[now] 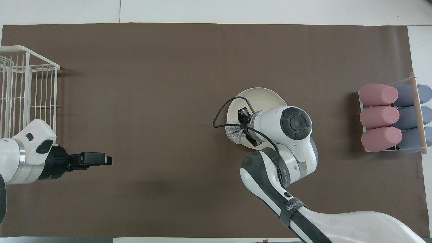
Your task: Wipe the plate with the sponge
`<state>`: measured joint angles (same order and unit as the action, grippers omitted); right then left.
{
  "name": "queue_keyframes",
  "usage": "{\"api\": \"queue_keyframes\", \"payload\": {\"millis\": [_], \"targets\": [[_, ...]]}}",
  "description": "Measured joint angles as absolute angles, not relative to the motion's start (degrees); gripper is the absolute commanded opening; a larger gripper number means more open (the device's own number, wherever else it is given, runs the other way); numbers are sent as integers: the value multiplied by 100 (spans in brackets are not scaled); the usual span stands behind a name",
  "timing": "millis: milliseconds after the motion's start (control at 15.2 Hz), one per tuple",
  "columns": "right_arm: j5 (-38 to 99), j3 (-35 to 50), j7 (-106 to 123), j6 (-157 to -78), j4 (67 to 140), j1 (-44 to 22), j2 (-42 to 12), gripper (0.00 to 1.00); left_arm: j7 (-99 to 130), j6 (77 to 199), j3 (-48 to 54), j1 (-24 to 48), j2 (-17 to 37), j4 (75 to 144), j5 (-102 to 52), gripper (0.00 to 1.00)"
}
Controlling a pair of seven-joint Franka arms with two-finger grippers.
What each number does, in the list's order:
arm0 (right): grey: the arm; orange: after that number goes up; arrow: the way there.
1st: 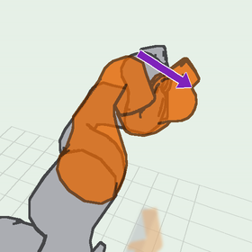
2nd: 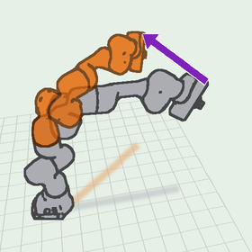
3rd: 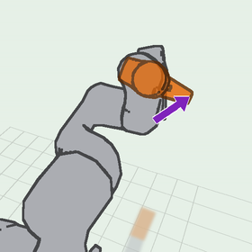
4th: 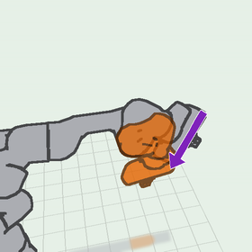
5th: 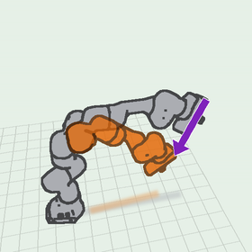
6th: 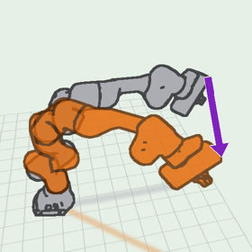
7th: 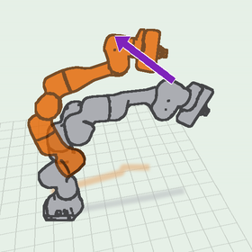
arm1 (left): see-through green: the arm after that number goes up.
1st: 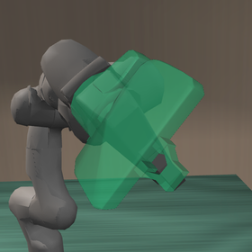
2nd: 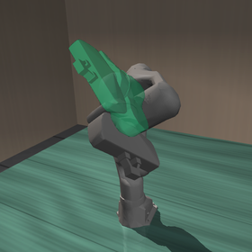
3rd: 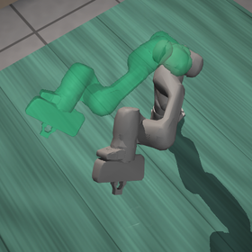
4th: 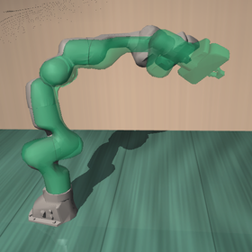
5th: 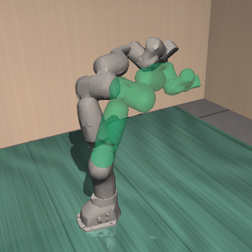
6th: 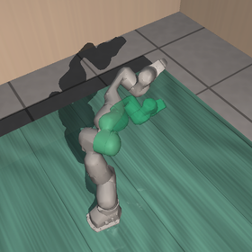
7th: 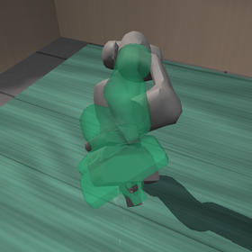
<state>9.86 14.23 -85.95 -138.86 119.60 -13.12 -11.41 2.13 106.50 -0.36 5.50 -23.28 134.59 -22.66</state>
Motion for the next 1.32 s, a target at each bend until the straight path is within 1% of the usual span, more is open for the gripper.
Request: {"api": "queue_keyframes", "payload": {"millis": [198,396,593,857,1055,1319], "targets": [[986,1420,-8658,-12559,11288,-1203,-663,0,297,10650,-64,512,-2328,13456,-2398,100],[986,1424,-8945,-11537,10783,-1210,-241,0,298,10646,-83,482,-2328,13449,-3480,100],[984,1426,-9412,-10876,10416,-1214,92,0,298,10561,-64,486,-2329,13423,-4761,100],[983,1493,-10361,-10369,10179,-1311,533,0,297,10606,57,672,-2329,13419,-6490,100],[973,1541,-11155,-10275,10126,-1612,658,0,298,11144,81,1275,-2329,13462,-7629,100],[971,1565,-11243,-10155,10067,-1730,660,0,291,11499,96,1975,-2329,13475,-8290,100]]}}
